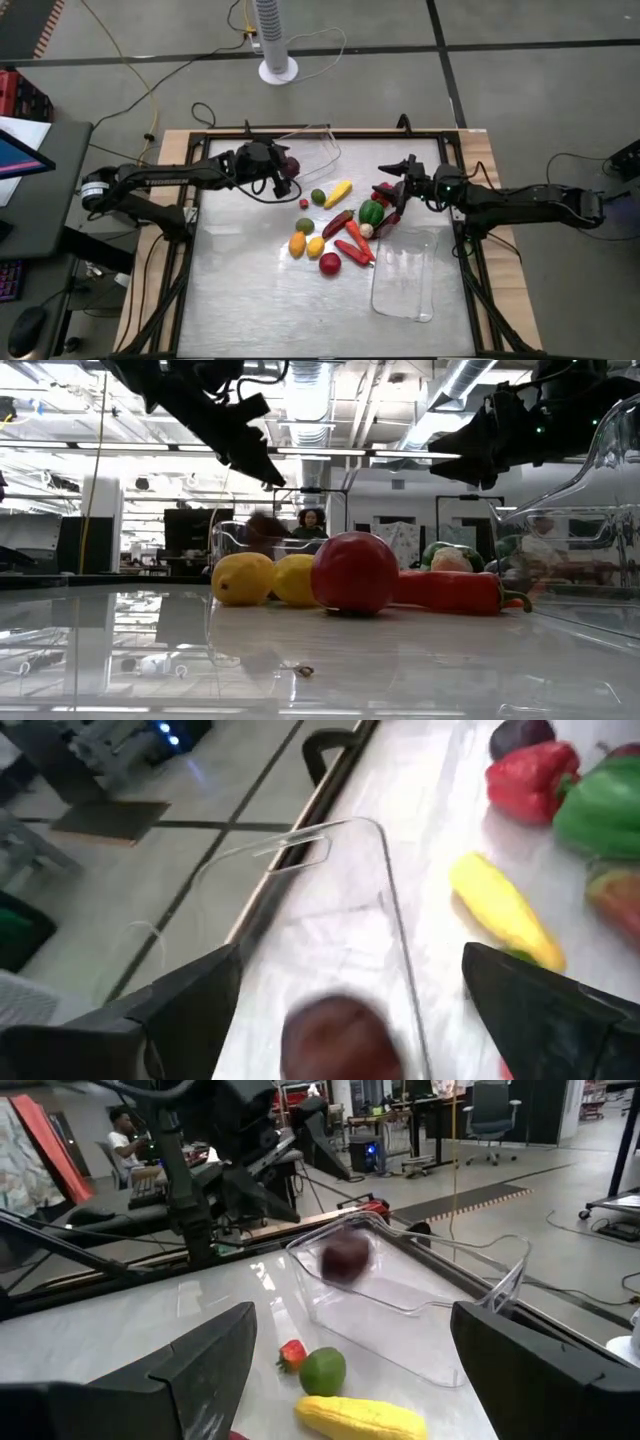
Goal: Sort produce into baskets
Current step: Put the top green lime into the top transparent bin
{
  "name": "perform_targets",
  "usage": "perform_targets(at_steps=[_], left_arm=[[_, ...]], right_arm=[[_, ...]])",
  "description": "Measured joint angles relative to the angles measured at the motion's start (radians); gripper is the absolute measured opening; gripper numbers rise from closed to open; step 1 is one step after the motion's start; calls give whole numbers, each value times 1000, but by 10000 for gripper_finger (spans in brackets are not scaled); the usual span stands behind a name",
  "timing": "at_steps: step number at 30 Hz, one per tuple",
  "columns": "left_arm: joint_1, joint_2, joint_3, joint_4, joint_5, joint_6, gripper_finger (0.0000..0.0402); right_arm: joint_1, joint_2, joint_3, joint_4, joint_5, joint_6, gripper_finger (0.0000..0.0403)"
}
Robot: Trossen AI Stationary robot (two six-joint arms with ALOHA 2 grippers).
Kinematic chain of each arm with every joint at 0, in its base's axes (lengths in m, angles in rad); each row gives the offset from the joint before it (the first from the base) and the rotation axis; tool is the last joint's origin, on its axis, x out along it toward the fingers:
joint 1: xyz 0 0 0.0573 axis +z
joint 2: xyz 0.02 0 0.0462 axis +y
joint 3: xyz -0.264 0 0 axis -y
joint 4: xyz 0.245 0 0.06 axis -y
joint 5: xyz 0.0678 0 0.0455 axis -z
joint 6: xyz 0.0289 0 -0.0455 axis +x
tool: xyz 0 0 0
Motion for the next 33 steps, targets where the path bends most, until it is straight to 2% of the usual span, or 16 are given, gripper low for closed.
perform_targets(at_steps=[4,8,10,15,20,26,33], left_arm=[[-4,1,23,-59,-11,9,369],[-32,1,29,-96,155,-39,370],[-67,20,29,-99,204,-43,370],[-153,113,44,-101,182,1,370],[-183,273,137,-120,164,-3,366],[-184,443,285,-209,122,67,331],[-184,539,405,-321,64,198,295]], right_arm=[[-3,0,0,5,1,0,360],[-3,0,0,19,1,-3,360],[-3,0,0,29,1,-7,360],[-18,0,6,40,1,-13,360],[-30,21,16,46,-9,-13,360],[-30,62,16,66,-16,-23,360],[-29,84,17,116,-19,-26,360]])
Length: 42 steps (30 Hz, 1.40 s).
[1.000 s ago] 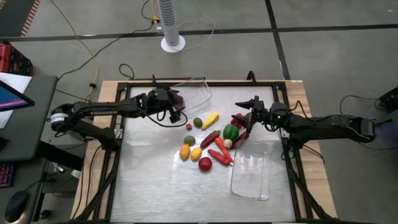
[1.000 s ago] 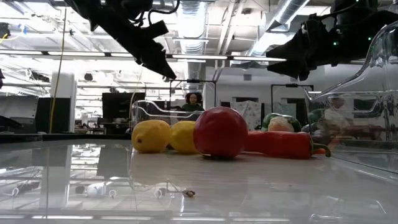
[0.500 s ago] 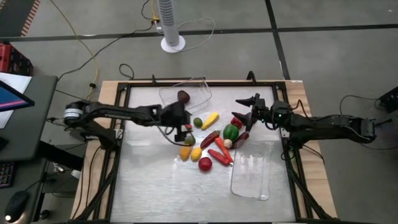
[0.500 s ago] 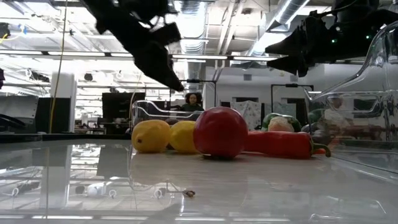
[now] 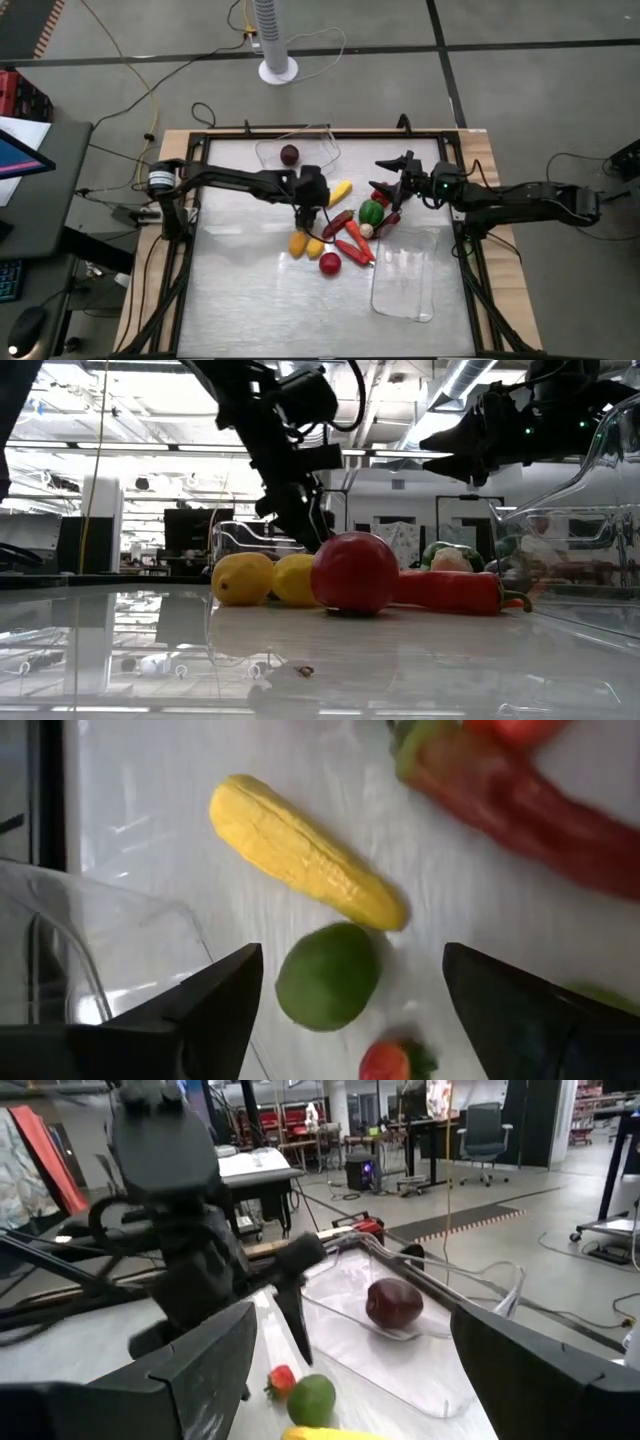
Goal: Sort produce into baskets
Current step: Put the top green lime into the top transparent bin
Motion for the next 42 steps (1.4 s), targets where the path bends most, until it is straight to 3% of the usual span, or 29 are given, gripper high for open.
perform_targets(at_steps=[12,17,30,34,42], left_arm=[[30,85,13,2,-38,158,266],[52,84,13,-2,14,161,246],[59,84,13,-17,52,189,134],[54,46,11,-32,41,170,126],[82,-152,11,-12,3,104,127]], right_arm=[[2,0,0,-1,-1,-2,360],[2,0,0,2,-1,-2,360],[2,0,0,4,-2,5,360],[2,0,0,0,-2,8,360],[2,0,0,-1,-2,7,360]])
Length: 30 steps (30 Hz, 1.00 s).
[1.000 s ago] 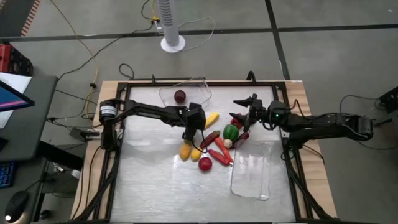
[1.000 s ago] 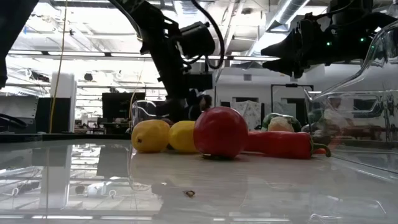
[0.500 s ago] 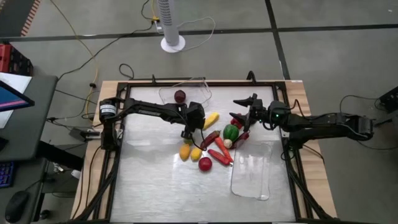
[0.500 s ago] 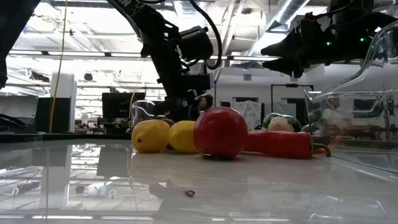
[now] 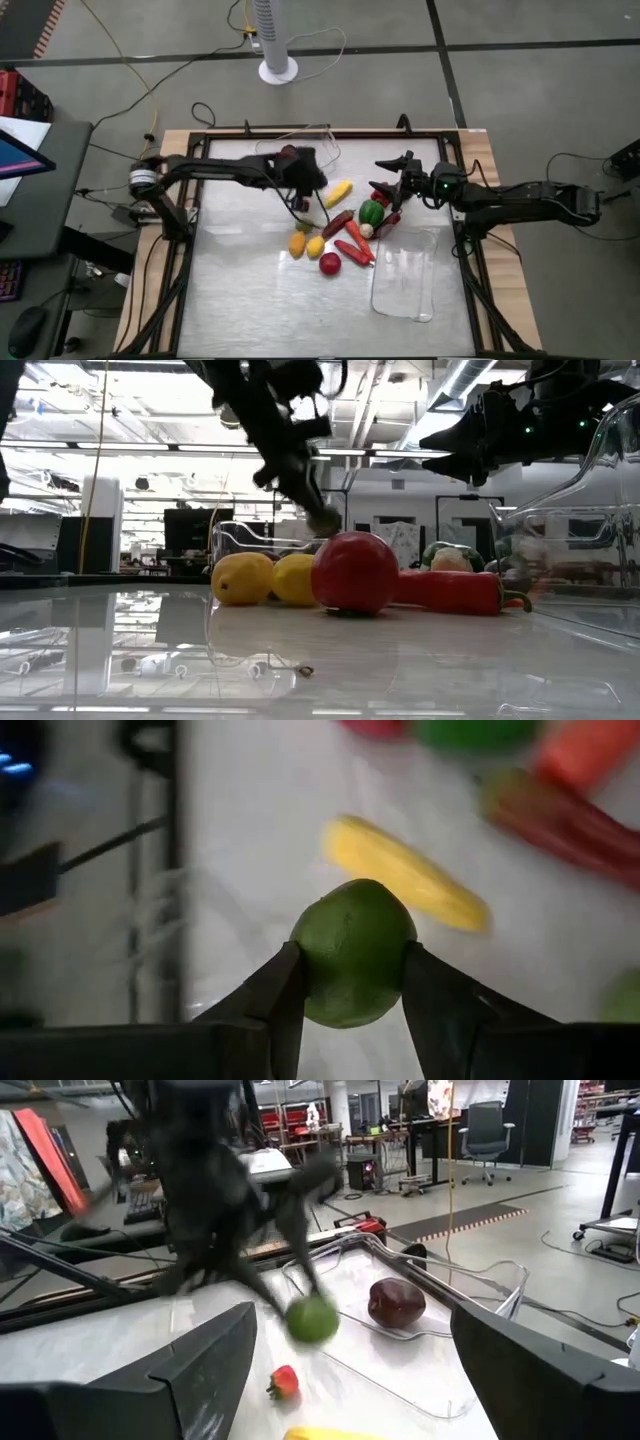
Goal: Sort produce into baskets
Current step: Put the top green lime into the top transparent bin, then put the yellow corn into the bottom transparent bin
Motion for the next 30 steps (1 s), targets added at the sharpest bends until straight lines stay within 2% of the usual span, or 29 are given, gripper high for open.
perform_targets(at_steps=[4,9,12,16,18,21,26,30], left_arm=[[45,-74,0,-6,-75,-112,127],[124,-82,0,-67,-112,-228,134],[153,-76,-1,-97,-115,-248,165],[154,-76,-8,-90,-114,-252,232],[147,-76,-8,-90,-95,-252,261],[124,-76,-9,-86,-13,-234,287],[54,-69,-9,7,78,-276,289],[-22,4,-7,77,110,-303,277]], right_arm=[[0,0,0,-1,0,0,360],[0,0,0,-3,0,0,360],[0,0,0,-3,0,-1,360],[0,0,0,-3,0,-2,360],[0,0,0,-3,0,0,360],[0,0,0,-3,0,5,360],[-2,0,0,5,0,5,360],[-2,0,0,16,0,10,360]])
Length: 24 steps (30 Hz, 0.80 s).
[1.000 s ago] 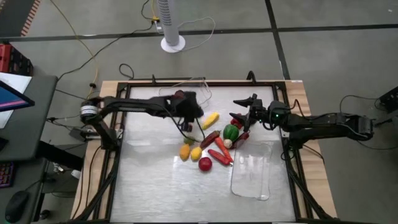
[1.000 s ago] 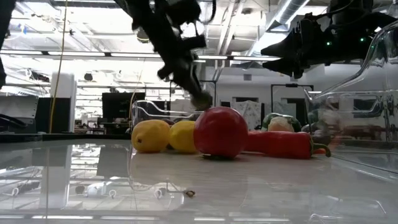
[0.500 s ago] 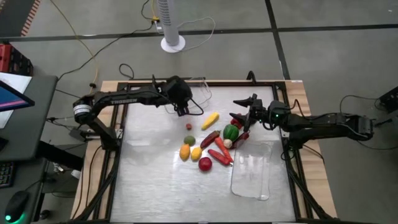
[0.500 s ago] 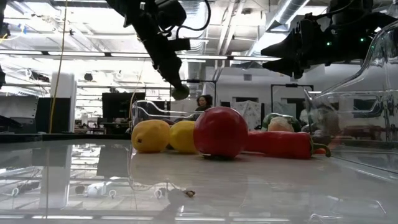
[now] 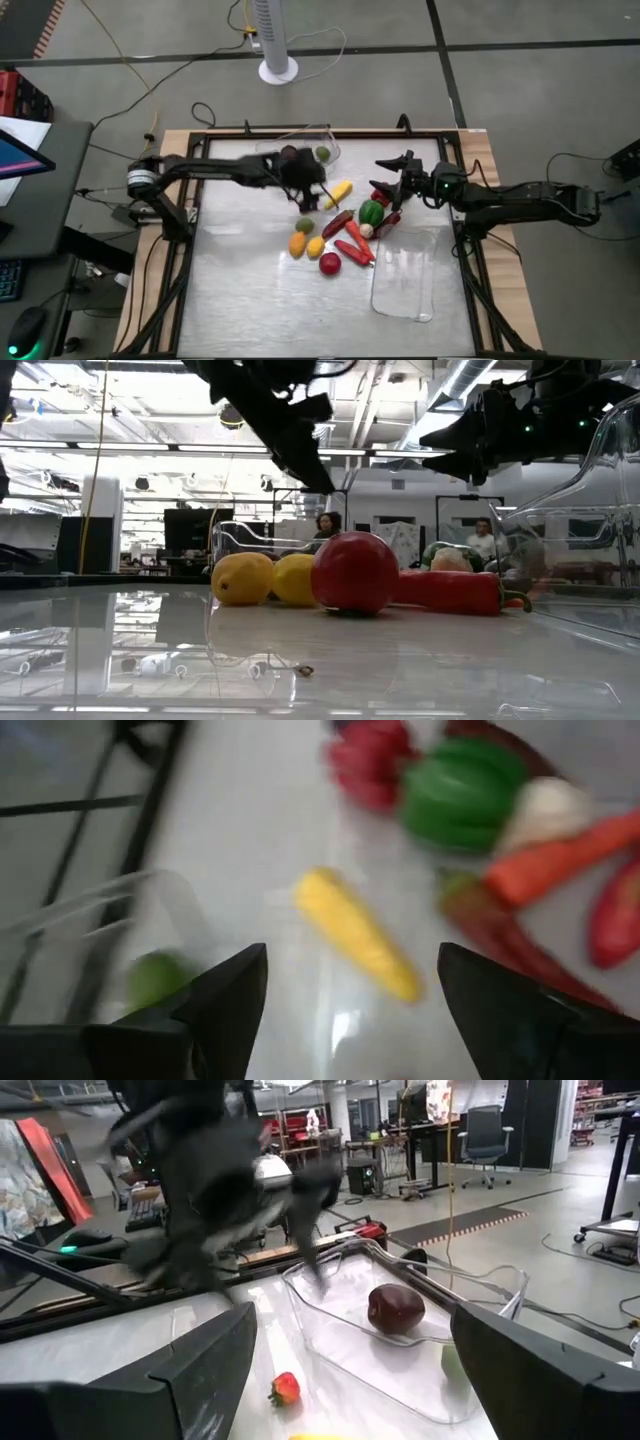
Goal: Sort produce into baskets
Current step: Put the yellow corn into the bottom transparent bin
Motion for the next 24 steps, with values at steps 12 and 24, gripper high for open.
perform_targets(at_steps=[12,24], left_arm=[[-25,292,210,-34,-15,-119,242],[37,455,287,-68,-18,-161,253]], right_arm=[[7,2,0,8,-10,1,360],[-2,-17,0,-23,-24,-20,360]])
